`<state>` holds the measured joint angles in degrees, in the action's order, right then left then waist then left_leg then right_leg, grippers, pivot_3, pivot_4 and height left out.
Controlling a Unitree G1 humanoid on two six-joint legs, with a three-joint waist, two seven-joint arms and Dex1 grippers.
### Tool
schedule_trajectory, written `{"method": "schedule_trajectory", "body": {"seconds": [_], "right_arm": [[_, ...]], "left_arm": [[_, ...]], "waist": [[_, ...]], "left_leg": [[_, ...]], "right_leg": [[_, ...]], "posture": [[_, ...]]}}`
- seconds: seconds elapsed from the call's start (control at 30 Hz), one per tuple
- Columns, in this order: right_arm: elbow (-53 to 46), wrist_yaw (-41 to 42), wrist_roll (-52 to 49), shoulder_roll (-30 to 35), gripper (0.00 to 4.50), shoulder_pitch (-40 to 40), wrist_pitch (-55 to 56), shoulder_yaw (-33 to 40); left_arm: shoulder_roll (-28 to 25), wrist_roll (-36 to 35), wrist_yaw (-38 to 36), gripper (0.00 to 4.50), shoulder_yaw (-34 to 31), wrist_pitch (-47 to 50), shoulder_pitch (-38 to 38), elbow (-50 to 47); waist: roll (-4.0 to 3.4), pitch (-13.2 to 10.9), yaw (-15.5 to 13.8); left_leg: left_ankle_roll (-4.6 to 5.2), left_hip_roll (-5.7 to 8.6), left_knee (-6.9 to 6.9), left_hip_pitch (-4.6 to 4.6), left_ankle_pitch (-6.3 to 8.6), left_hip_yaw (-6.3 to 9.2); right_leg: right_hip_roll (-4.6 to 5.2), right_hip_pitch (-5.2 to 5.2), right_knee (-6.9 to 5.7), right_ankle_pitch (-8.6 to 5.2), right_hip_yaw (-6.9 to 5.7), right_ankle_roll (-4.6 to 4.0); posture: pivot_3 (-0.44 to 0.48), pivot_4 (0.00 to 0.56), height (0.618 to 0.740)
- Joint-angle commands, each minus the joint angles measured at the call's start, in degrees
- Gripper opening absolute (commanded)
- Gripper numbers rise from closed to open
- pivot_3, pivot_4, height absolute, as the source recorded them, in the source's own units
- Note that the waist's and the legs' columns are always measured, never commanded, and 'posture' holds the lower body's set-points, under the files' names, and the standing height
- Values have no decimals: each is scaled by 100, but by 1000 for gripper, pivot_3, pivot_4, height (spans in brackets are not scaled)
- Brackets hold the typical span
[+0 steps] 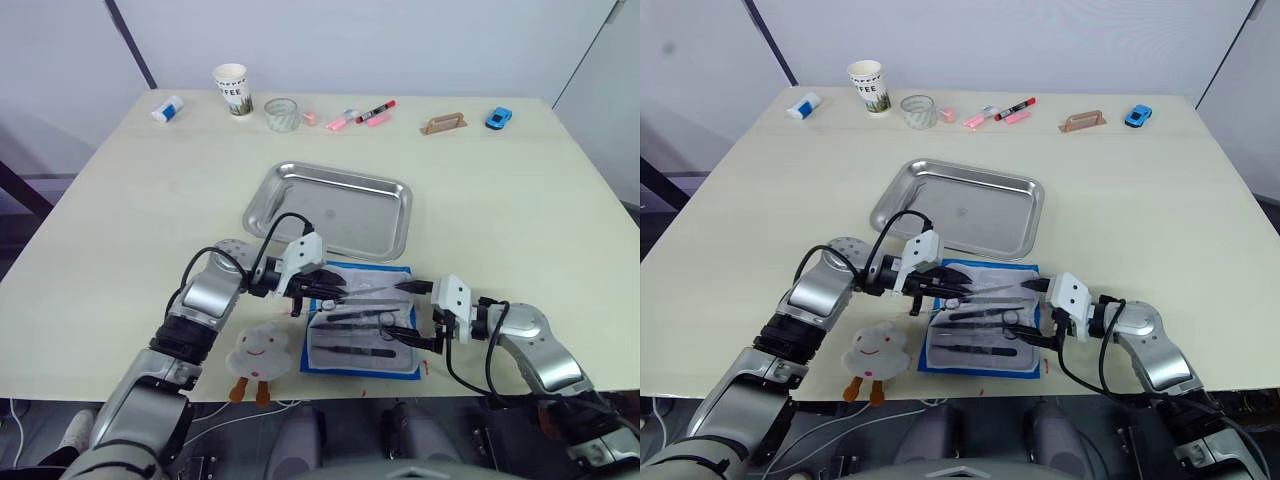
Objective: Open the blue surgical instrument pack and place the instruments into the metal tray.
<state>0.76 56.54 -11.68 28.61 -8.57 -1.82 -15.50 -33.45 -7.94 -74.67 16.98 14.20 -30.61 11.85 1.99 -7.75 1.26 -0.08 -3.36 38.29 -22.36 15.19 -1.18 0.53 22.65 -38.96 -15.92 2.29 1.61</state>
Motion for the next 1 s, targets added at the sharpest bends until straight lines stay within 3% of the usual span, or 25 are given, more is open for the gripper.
{"method": "schedule_trajectory", "body": {"seconds": [0.03, 0.33, 1.0], "right_arm": [[519, -247, 592, 6, 4500, 254, -243, -370], [534, -272, 606, -14, 4500, 243, -236, -376], [580, -267, 610, -1, 4500, 198, -210, -360]], "left_arm": [[-26, 210, 105, 1015, 139, -24, 3, -173], [-120, 607, 223, 1015, 323, -140, -205, -107], [-43, 145, -123, 1015, 158, 273, -561, -82]], "waist": [[1, 3, 0], [-2, 30, -3], [-3, 28, -2]], "left_leg": [[0, 0, 0, 0, 0, 0], [0, 0, -15, 30, 0, -6], [1, -1, -23, 53, 1, -4]], "right_leg": [[0, 0, 0, 0, 0, 0], [-1, -23, 3, -4, 5, -5], [-4, -42, 5, -9, 6, -12]], "posture": [[0, 150, 728], [0, 150, 728], [0, 150, 728]]}}
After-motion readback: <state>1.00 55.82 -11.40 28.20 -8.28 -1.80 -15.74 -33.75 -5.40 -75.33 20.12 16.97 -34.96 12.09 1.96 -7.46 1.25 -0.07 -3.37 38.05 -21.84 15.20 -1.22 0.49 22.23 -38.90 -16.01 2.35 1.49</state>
